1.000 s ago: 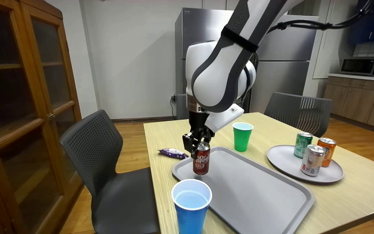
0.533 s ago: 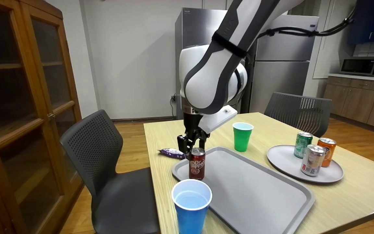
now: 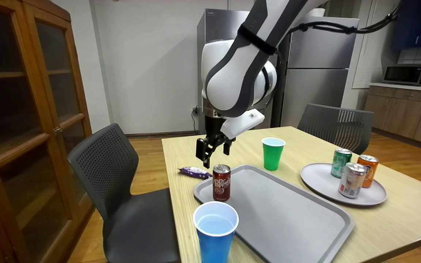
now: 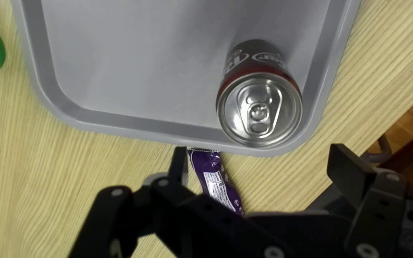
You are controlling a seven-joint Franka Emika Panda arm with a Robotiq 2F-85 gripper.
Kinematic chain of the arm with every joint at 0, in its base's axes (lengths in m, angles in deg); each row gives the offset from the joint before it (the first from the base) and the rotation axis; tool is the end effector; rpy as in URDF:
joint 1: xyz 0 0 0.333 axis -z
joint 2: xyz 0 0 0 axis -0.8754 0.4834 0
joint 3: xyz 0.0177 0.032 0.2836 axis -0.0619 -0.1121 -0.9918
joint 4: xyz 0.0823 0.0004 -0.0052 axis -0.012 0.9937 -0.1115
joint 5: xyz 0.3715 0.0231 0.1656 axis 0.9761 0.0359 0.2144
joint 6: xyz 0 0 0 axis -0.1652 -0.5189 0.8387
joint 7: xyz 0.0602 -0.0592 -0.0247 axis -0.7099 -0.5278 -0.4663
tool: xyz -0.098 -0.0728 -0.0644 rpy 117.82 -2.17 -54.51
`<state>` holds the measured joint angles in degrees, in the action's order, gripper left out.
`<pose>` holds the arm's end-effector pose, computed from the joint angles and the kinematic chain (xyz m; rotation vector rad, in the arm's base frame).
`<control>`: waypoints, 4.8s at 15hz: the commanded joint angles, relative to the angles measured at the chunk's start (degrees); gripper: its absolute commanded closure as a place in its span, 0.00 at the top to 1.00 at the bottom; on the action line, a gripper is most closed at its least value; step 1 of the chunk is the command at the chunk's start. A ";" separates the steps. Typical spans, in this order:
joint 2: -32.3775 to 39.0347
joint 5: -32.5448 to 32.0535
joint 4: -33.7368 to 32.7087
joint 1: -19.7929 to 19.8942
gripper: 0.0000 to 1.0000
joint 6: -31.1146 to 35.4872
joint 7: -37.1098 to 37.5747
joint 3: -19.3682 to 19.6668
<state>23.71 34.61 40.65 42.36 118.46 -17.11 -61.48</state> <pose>0.5803 0.2132 0.1288 2.9027 0.8110 0.2661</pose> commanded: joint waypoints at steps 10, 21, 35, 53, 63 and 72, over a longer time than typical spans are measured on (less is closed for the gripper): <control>-14.86 1.69 11.62 7.96 1.00 -0.29 -1.71 -0.14; -24.37 4.67 23.44 16.17 1.00 0.85 -5.22 1.77; -24.73 6.88 29.48 25.08 1.00 7.27 -7.75 8.71; -14.53 9.31 27.69 28.62 1.00 11.76 -5.71 14.45; -8.69 11.64 23.25 28.47 1.00 11.12 -5.67 13.82; -7.02 11.72 22.15 27.99 0.74 10.83 -5.61 13.68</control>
<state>16.18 45.50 63.78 70.41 129.82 -23.07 -47.28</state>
